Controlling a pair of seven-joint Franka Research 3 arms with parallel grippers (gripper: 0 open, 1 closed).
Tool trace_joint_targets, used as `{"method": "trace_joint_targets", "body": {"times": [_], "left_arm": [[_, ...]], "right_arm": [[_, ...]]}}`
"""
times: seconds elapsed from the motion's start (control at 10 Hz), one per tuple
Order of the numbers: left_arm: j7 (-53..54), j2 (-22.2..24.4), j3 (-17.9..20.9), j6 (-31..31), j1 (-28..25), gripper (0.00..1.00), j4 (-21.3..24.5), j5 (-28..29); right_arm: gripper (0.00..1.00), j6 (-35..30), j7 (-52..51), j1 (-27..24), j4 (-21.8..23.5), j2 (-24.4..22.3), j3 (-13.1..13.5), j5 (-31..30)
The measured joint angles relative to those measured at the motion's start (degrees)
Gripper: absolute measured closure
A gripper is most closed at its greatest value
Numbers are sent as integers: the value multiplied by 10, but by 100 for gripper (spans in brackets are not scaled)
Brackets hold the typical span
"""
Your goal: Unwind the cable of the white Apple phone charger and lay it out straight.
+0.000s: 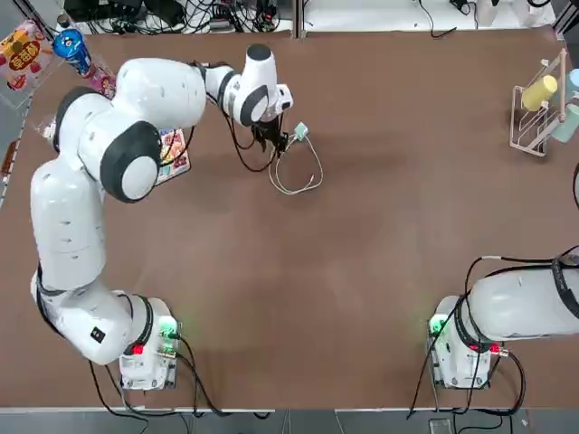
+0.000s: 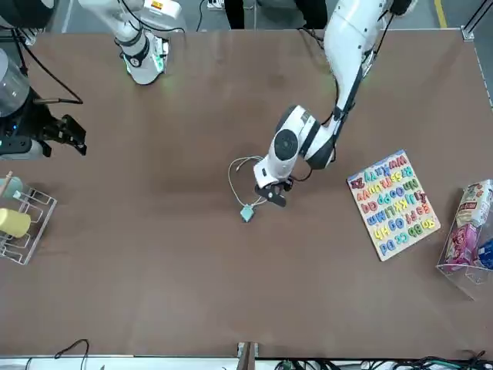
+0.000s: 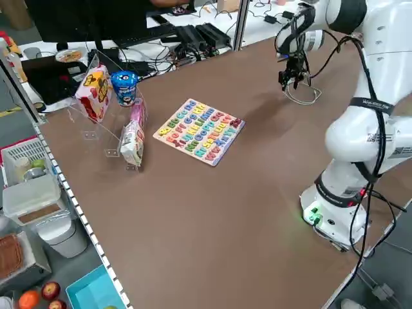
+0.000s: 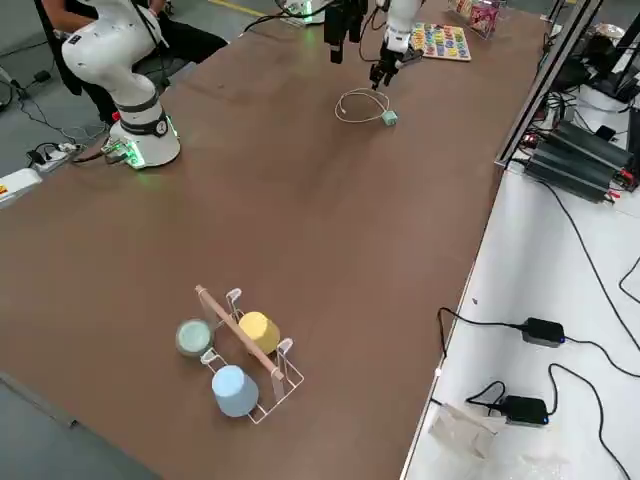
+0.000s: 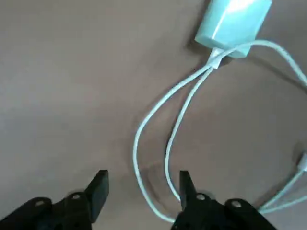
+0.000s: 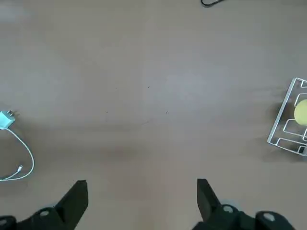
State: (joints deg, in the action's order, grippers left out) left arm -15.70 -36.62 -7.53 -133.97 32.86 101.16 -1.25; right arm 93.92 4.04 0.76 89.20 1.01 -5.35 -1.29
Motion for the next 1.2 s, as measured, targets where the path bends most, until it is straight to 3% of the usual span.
{"method": "trace_joint_targets", "body": {"times": [0.3,0.4,0.6,1.2], "left_arm": [[0,-3,3,-30,-3,39,17,1],[0,-3,3,-32,-3,47,17,1],[0,-3,3,-34,-3,49,17,1],[0,-10,3,-41,-3,52,17,1]], "right_arm": [[0,0,0,2,0,2,0,0],[0,1,0,3,0,4,0,0],[0,1,7,5,0,6,0,0],[0,1,216,42,3,22,-1,2]]}}
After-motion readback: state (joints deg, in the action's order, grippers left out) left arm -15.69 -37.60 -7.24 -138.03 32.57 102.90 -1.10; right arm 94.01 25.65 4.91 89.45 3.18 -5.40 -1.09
